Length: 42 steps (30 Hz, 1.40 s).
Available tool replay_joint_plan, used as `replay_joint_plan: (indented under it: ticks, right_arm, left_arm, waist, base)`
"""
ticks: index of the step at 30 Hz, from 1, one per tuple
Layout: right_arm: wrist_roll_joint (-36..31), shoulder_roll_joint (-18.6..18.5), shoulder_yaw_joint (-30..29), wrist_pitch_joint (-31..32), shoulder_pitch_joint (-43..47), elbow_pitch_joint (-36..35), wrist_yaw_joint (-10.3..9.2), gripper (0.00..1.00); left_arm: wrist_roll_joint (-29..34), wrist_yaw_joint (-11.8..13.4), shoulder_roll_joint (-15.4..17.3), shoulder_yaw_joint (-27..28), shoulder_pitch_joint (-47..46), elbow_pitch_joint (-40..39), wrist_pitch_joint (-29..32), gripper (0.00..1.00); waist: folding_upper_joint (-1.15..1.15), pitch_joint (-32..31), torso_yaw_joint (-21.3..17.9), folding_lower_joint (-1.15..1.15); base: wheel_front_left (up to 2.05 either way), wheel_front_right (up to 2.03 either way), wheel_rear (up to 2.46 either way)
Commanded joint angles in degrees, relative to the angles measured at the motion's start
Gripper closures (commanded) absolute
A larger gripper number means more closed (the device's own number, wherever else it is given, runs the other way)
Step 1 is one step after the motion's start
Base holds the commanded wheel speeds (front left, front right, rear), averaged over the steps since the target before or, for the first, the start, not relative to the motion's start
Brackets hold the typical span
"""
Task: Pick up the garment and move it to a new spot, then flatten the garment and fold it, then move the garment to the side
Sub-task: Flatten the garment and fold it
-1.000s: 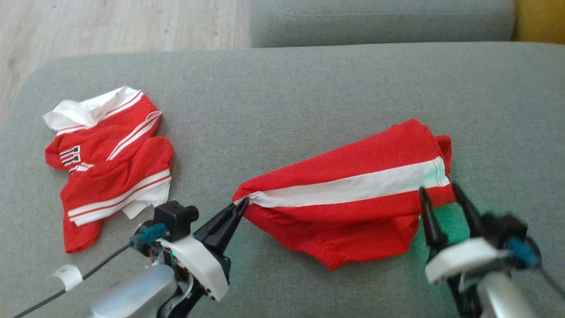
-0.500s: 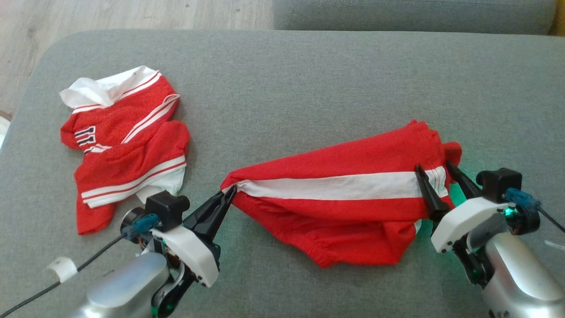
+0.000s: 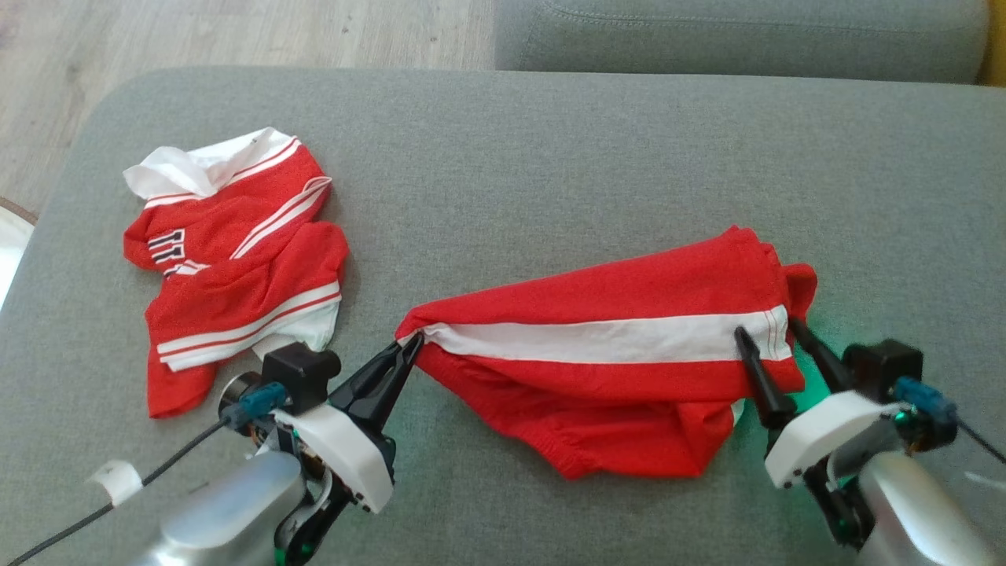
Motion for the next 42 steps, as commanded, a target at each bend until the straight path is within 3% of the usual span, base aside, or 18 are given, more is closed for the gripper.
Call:
replay_joint_plan:
  ticks: [1, 8, 10, 11, 12, 20, 26, 33, 38, 42]
  right_arm:
    - [-0.15, -0.07, 0.75, -0.34, -0.21, -1.51, 0.37, 0.00]
    - [2.01, 1.10, 0.57, 0.57, 0.43, -0.70, 0.37, 0.00]
    - [2.78, 1.34, 0.61, 0.79, 0.24, -0.32, 0.37, 0.26]
    - [3.05, 1.39, 0.69, 0.83, 0.10, -0.09, 0.37, 0.54]
    - [3.43, 1.40, 0.98, 0.81, -0.21, 0.34, 0.37, 0.98]
    - [4.20, 0.92, 1.76, -0.56, -1.40, 0.99, 0.37, 1.00]
    - [4.14, -0.91, -2.16, -3.58, -6.00, -3.94, 0.37, 1.00]
    - [3.65, -4.10, -6.11, -0.48, -24.77, -9.64, 0.37, 1.00]
    - [2.26, -5.41, -7.93, -0.07, -41.81, -7.78, 0.37, 1.00]
    - [0.39, -5.94, -8.75, -1.54, -51.07, -6.72, 0.37, 1.00]
  left_arm:
    - [0.17, 0.08, 1.09, 2.75, -1.38, -0.73, -0.82, 1.00]
    - [-0.04, -0.04, 0.84, 2.82, -1.12, -0.51, -0.87, 1.00]
    - [-0.04, -0.05, 0.75, 2.88, -1.21, -0.47, -0.89, 1.00]
    - [-0.03, -0.06, 0.71, 2.90, -1.25, -0.44, -0.89, 1.00]
    - [-0.01, -0.08, 0.66, 2.94, -1.34, -0.38, -0.91, 1.00]
    - [0.51, -0.15, 0.78, 3.52, -1.50, -0.46, -1.02, 1.00]
    - [4.76, -0.53, 2.65, 5.46, -6.96, -2.08, -1.15, 1.00]
    - [11.17, -2.60, 4.09, 8.27, -24.56, -0.50, -0.61, 1.00]
    - [16.32, -3.48, 2.11, 11.62, -39.88, 4.49, -1.00, 1.00]
    - [20.80, -3.13, -0.23, 17.55, -47.58, 5.10, -1.19, 1.00]
  waist:
    - [0.00, -0.14, 0.01, 0.00]
    - [0.00, -0.69, 0.06, 0.00]
    - [0.00, -0.70, 0.14, 0.00]
    - [0.00, -0.71, 0.18, 0.00]
    - [0.00, -0.70, 0.28, 0.00]
    - [0.00, -1.03, 0.28, 0.00]
    - [0.00, -0.31, -0.77, 0.00]
    - [0.00, 5.33, -4.12, 0.00]
    - [0.00, 10.39, -5.78, 0.00]
    - [0.00, 13.11, -6.72, 0.00]
  base:
    - [0.00, 0.00, 0.00]
    - [0.00, 0.00, 0.00]
    - [0.00, 0.00, 0.00]
    - [0.00, 0.00, 0.00]
    - [0.00, 0.00, 0.00]
    - [0.00, 0.00, 0.00]
    - [0.00, 0.00, 0.00]
    - [0.00, 0.00, 0.00]
    - [0.00, 0.00, 0.00]
    - [0.00, 0.00, 0.00]
